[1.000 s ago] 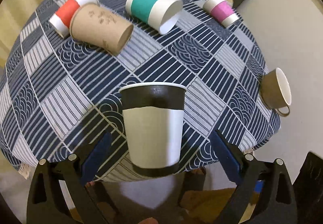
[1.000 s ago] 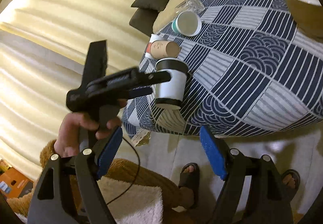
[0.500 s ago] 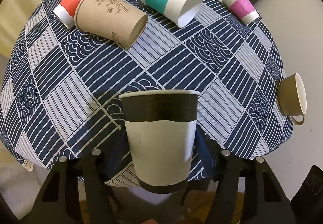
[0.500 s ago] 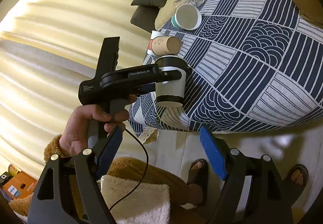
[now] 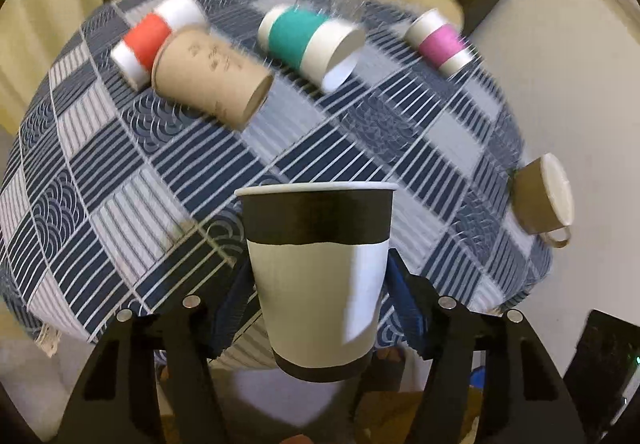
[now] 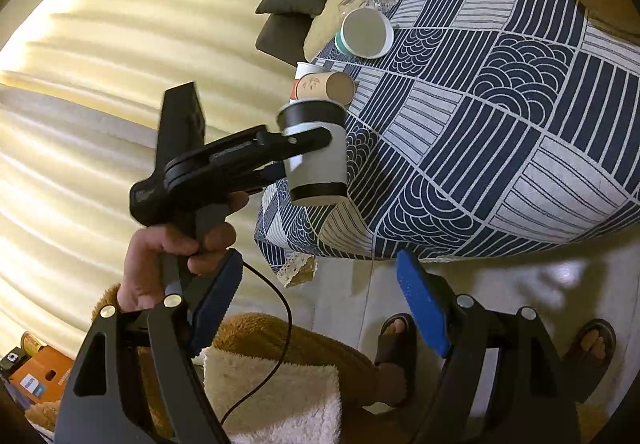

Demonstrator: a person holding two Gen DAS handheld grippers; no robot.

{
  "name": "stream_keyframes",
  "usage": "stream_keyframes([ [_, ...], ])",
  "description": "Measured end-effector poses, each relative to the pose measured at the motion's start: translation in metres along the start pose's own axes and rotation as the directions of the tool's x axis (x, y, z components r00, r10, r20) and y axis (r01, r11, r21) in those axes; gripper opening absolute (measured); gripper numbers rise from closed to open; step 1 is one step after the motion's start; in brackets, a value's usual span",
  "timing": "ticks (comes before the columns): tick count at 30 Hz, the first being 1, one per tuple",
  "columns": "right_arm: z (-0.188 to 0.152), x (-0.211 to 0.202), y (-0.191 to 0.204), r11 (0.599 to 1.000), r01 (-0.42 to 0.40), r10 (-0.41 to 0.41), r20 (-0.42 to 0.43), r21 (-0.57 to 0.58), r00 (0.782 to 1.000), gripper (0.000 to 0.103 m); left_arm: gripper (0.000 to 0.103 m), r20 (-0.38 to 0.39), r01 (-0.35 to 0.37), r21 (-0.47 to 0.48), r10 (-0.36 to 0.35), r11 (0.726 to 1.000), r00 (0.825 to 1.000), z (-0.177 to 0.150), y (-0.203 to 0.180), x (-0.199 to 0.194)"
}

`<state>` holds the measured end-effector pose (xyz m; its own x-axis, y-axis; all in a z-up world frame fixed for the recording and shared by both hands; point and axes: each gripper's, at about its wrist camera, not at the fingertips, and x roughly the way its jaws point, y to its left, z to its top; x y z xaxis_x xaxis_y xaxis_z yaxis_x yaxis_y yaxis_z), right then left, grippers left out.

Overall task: Flip cup upright
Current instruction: 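Grasp the cup with the left gripper while the right gripper holds it, then open the right gripper and withdraw it, leaving the cup in the left gripper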

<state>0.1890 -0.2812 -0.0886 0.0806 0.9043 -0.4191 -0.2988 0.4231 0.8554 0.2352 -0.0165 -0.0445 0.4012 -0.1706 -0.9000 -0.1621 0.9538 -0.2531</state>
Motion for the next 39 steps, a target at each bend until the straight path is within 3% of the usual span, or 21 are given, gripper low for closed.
stream_keyframes([
  [4, 0.000, -0.006, 0.002, 1.000, -0.012, 0.012, 0.026, -0.011, 1.000, 0.078, 0.063, 0.150, 0.038, 0.057, -0.046, 0.998, 0.988, -0.010, -0.009, -0.020],
  [10, 0.001, -0.015, 0.001, 1.000, -0.016, 0.017, 0.070, -0.007, 0.997, 0.078, 0.063, 0.358, 0.038, 0.094, -0.069, 0.995, 0.931, -0.034, -0.009, -0.043],
  [13, 0.001, -0.017, -0.001, 1.000, -0.023, 0.023, 0.078, -0.003, 0.997, 0.079, 0.063, 0.481, 0.033, 0.123, -0.089, 0.992, 0.872, -0.051, -0.013, -0.051],
  [14, 0.001, -0.018, -0.002, 1.000, -0.021, 0.021, 0.084, 0.001, 0.996, 0.079, 0.063, 0.526, 0.028, 0.142, -0.099, 0.989, 0.845, -0.059, -0.016, -0.051],
  [18, 0.004, -0.023, -0.008, 0.999, -0.020, 0.017, 0.099, 0.033, 0.995, 0.079, 0.063, 0.632, -0.017, 0.180, -0.102, 0.984, 0.768, -0.083, -0.025, -0.042],
  [19, 0.005, -0.024, -0.011, 0.998, -0.029, 0.024, 0.101, 0.047, 0.995, 0.079, 0.063, 0.664, -0.033, 0.175, -0.093, 0.984, 0.742, -0.091, -0.026, -0.039],
  [20, 0.006, -0.024, -0.011, 0.998, -0.031, 0.025, 0.105, 0.054, 0.994, 0.079, 0.063, 0.681, -0.044, 0.170, -0.085, 0.984, 0.728, -0.094, -0.025, -0.036],
  [22, 0.007, -0.027, -0.013, 0.997, -0.039, 0.032, 0.114, 0.062, 0.993, 0.079, 0.063, 0.728, -0.073, 0.143, -0.055, 0.987, 0.683, -0.104, -0.025, -0.032],
  [23, 0.008, -0.028, -0.013, 0.997, -0.043, 0.035, 0.116, 0.065, 0.993, 0.079, 0.063, 0.757, -0.105, 0.123, -0.025, 0.987, 0.653, -0.109, -0.027, -0.029],
  [26, 0.009, -0.028, -0.016, 0.996, -0.044, 0.035, 0.118, 0.077, 0.992, 0.079, 0.063, 0.809, -0.189, 0.091, 0.038, 0.978, 0.587, -0.119, -0.032, -0.020],
  [30, 0.011, -0.026, -0.016, 0.996, -0.036, 0.027, 0.109, 0.080, 0.994, 0.079, 0.063, 0.855, -0.278, 0.068, 0.088, 0.958, 0.511, -0.134, -0.040, -0.011],
  [36, 0.012, -0.024, -0.018, 0.995, -0.040, 0.030, 0.107, 0.092, 0.994, 0.079, 0.064, 0.867, -0.311, 0.043, 0.119, 0.949, 0.484, -0.139, -0.045, 0.006],
  [39, 0.013, -0.021, -0.018, 0.996, -0.032, 0.023, 0.099, 0.089, 0.995, 0.079, 0.064, 0.866, -0.320, 0.028, 0.137, 0.947, 0.482, -0.138, -0.042, 0.013],
])
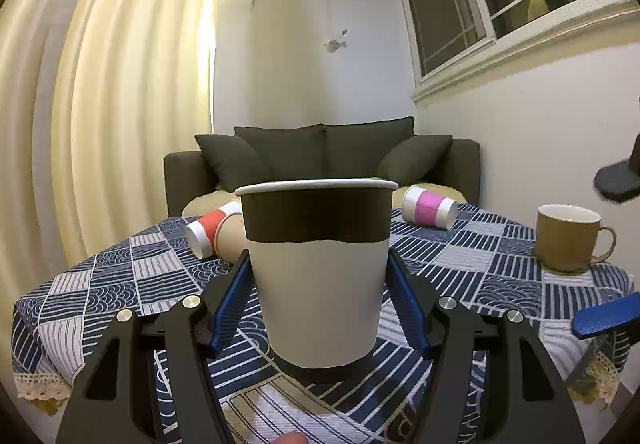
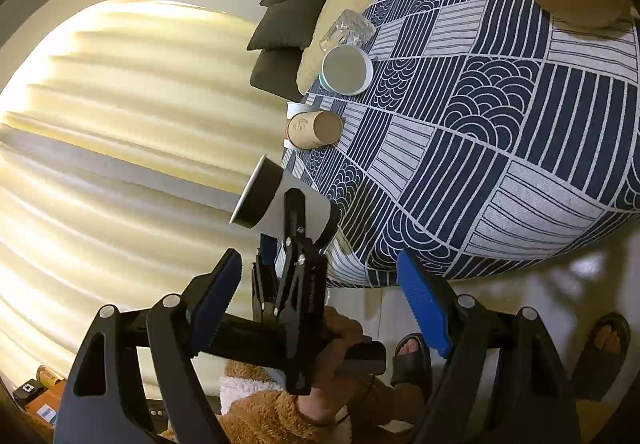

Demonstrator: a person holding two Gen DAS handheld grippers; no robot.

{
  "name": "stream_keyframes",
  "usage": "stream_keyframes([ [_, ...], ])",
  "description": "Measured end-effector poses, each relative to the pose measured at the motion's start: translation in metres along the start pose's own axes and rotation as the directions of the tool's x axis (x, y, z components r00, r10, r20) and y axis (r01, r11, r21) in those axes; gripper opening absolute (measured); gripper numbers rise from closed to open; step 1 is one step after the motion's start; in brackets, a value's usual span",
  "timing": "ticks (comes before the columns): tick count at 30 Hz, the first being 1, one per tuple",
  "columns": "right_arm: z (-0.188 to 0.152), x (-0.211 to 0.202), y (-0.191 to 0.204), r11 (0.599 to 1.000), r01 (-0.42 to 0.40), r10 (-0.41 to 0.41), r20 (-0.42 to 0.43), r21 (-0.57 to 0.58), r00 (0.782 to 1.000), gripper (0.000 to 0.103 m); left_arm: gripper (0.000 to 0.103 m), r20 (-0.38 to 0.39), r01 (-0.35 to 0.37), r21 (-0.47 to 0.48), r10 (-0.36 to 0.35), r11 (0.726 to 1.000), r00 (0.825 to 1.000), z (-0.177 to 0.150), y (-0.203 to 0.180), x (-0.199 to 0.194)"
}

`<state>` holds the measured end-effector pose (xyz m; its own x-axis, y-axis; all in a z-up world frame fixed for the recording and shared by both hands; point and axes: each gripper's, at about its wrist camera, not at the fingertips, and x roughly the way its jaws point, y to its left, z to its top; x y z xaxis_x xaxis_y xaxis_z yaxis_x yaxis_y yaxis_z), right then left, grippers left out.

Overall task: Flip cup upright
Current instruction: 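Open the right gripper and withdraw it, leaving the cup in the left gripper, then lower the cup mouth-up onto the tablecloth with the left gripper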

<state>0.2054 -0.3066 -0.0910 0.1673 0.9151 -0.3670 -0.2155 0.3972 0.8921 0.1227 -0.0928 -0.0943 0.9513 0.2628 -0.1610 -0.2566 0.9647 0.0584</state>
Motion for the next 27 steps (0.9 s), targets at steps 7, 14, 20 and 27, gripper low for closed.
stream_keyframes([
  [7, 0.002, 0.008, -0.003, 1.000, 0.022, -0.022, -0.019, 0.013, 1.000, 0.079, 0.065, -0.001, -0.021, -0.001, 0.021, 1.000, 1.000, -0.011, 0.002, 0.005],
  [14, 0.004, 0.015, -0.003, 0.999, 0.031, -0.031, -0.028, 0.017, 0.999, 0.079, 0.065, -0.017, 0.002, 0.029, -0.001, 1.000, 1.000, -0.020, -0.001, 0.007],
  [20, 0.004, 0.016, -0.004, 0.999, 0.030, -0.030, -0.025, 0.021, 0.999, 0.079, 0.067, -0.034, 0.006, 0.021, -0.005, 1.000, 0.999, -0.020, -0.002, 0.008],
  [27, 0.003, 0.013, -0.004, 0.999, 0.026, -0.025, -0.018, 0.021, 1.000, 0.080, 0.076, -0.041, 0.009, 0.024, -0.008, 1.000, 0.999, -0.019, -0.003, 0.005],
])
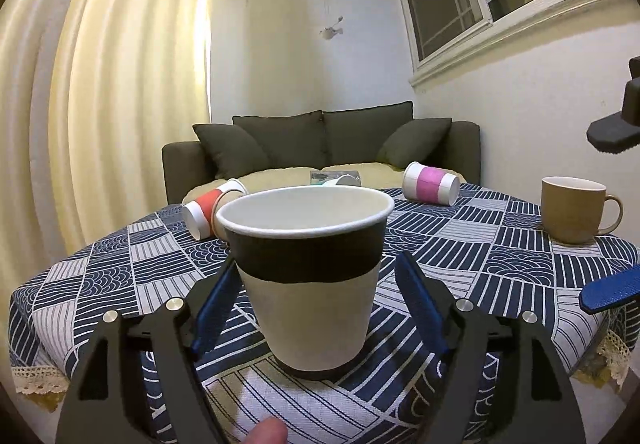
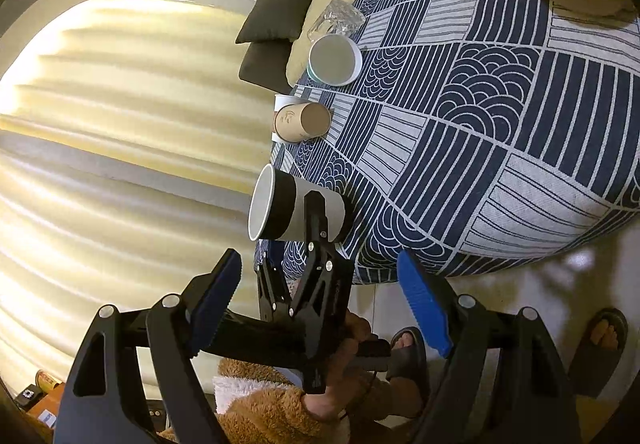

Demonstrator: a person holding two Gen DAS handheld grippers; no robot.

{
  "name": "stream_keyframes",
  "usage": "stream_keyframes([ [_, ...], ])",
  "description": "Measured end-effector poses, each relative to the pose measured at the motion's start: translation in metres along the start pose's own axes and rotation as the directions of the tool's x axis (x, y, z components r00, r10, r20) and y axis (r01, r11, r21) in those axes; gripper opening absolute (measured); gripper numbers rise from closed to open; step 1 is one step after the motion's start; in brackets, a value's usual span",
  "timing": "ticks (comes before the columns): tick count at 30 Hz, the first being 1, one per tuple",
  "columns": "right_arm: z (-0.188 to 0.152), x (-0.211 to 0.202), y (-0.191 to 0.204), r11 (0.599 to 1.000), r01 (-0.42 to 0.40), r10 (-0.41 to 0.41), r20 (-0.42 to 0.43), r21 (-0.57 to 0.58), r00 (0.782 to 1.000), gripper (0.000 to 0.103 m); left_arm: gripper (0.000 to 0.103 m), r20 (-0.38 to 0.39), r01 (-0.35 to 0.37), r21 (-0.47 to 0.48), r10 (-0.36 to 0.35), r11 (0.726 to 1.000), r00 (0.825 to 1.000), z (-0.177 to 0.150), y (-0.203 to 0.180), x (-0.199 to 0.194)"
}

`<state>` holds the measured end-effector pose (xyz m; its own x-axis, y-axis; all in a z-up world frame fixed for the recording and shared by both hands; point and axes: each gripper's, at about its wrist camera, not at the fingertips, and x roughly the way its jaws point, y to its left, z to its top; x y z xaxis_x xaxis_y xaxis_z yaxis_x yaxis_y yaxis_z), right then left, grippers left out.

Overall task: Flip cup upright
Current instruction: 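Lower the cup mouth-up onto the tablecloth with the left gripper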

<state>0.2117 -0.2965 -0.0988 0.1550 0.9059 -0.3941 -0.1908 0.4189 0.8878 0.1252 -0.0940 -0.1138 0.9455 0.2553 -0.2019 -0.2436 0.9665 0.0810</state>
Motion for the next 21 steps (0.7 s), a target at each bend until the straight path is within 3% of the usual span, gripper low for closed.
stream_keyframes([
  [2, -0.001, -0.002, 0.000, 1.000, -0.005, 0.005, 0.004, -0.002, 1.000, 0.080, 0.078, 0.002, -0.005, -0.002, 0.005, 1.000, 1.000, 0.002, 0.001, -0.001],
  [3, -0.001, -0.003, 0.000, 1.000, -0.007, 0.007, 0.008, -0.004, 1.000, 0.080, 0.086, 0.001, -0.007, -0.003, 0.007, 1.000, 1.000, 0.002, 0.002, -0.001],
  [6, -0.001, -0.005, 0.001, 1.000, -0.018, 0.018, 0.020, -0.005, 1.000, 0.080, 0.092, -0.010, 0.000, -0.015, 0.000, 1.000, 1.000, 0.006, 0.006, -0.004],
  [16, -0.003, -0.015, 0.008, 0.999, -0.031, 0.033, 0.053, -0.035, 0.998, 0.080, 0.094, -0.016, -0.004, -0.002, 0.004, 1.000, 1.000, 0.017, 0.016, -0.024],
  [21, -0.003, -0.022, 0.006, 0.998, -0.052, 0.054, 0.087, -0.028, 0.995, 0.084, 0.097, -0.032, 0.046, -0.004, -0.046, 0.999, 0.998, 0.030, 0.019, -0.052],
])
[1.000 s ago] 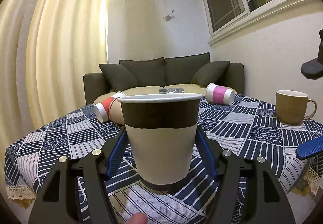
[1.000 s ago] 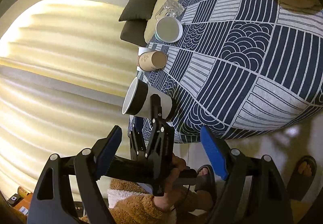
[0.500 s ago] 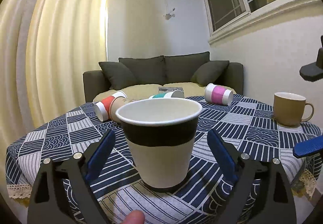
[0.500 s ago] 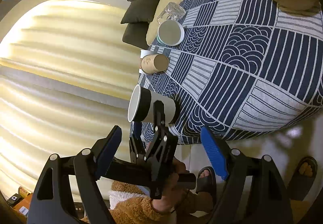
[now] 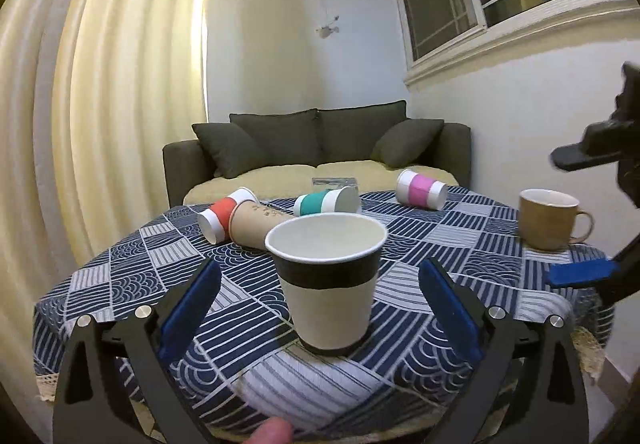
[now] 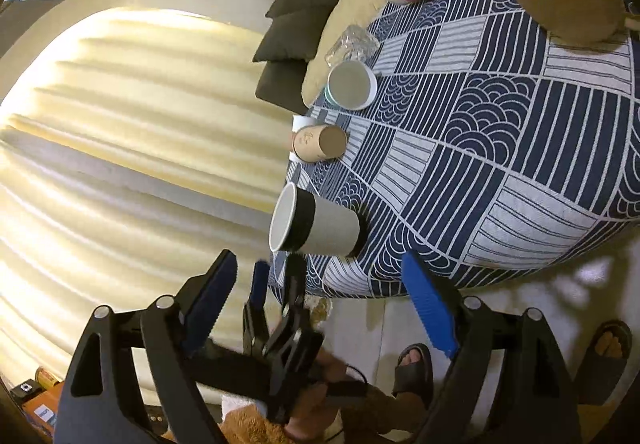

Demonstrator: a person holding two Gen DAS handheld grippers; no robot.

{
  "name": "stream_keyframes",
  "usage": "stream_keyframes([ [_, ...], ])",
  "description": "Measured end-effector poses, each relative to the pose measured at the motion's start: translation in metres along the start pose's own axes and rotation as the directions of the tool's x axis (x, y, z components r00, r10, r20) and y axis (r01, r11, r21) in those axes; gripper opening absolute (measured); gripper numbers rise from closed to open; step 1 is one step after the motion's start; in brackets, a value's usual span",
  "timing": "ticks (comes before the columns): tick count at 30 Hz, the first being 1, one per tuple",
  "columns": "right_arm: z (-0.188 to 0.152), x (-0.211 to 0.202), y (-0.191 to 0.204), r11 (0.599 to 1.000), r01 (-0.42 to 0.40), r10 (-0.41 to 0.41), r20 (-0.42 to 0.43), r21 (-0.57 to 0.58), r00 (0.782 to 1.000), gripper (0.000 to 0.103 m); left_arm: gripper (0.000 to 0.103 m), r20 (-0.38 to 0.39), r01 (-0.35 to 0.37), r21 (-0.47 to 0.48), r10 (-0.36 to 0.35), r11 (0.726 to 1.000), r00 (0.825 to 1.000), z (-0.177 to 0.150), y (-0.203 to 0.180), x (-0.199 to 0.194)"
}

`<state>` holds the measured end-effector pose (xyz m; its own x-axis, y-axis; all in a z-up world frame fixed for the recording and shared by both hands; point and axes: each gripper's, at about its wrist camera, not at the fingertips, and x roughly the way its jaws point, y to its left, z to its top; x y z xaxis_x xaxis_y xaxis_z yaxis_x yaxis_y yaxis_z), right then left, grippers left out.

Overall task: Flip cup upright
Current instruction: 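Lower the cup mouth-up onto the tablecloth with the left gripper, then open the left gripper and lift it away from the cup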

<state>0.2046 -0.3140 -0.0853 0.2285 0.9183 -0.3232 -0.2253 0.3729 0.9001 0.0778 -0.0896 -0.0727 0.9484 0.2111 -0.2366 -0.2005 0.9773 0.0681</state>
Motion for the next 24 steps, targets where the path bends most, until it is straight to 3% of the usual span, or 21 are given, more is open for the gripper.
stream_keyframes([
  [7, -0.006, -0.011, 0.009, 0.998, 0.028, -0.027, 0.031, -0.055, 0.999, 0.085, 0.097, -0.018, 0.092, 0.052, -0.091, 0.994, 0.996, 0.035, 0.002, -0.035],
  [11, -0.009, -0.018, 0.014, 0.995, 0.056, -0.050, 0.068, -0.080, 0.996, 0.090, 0.097, -0.071, 0.184, 0.071, -0.179, 0.980, 0.981, 0.052, 0.014, -0.052],
  [14, -0.016, -0.025, 0.028, 0.982, 0.100, -0.083, 0.103, -0.162, 0.991, 0.090, 0.097, -0.092, 0.213, 0.071, -0.206, 0.974, 0.974, 0.061, 0.028, -0.067],
  [19, -0.032, -0.030, 0.059, 0.935, 0.167, -0.135, 0.123, -0.313, 0.983, 0.092, 0.097, -0.107, 0.235, 0.055, -0.228, 0.970, 0.968, 0.072, 0.053, -0.089],
  [24, -0.053, -0.036, 0.087, 0.870, 0.251, -0.187, 0.187, -0.424, 0.964, 0.093, 0.097, -0.144, 0.297, -0.015, -0.296, 0.955, 0.944, 0.079, 0.079, -0.099],
])
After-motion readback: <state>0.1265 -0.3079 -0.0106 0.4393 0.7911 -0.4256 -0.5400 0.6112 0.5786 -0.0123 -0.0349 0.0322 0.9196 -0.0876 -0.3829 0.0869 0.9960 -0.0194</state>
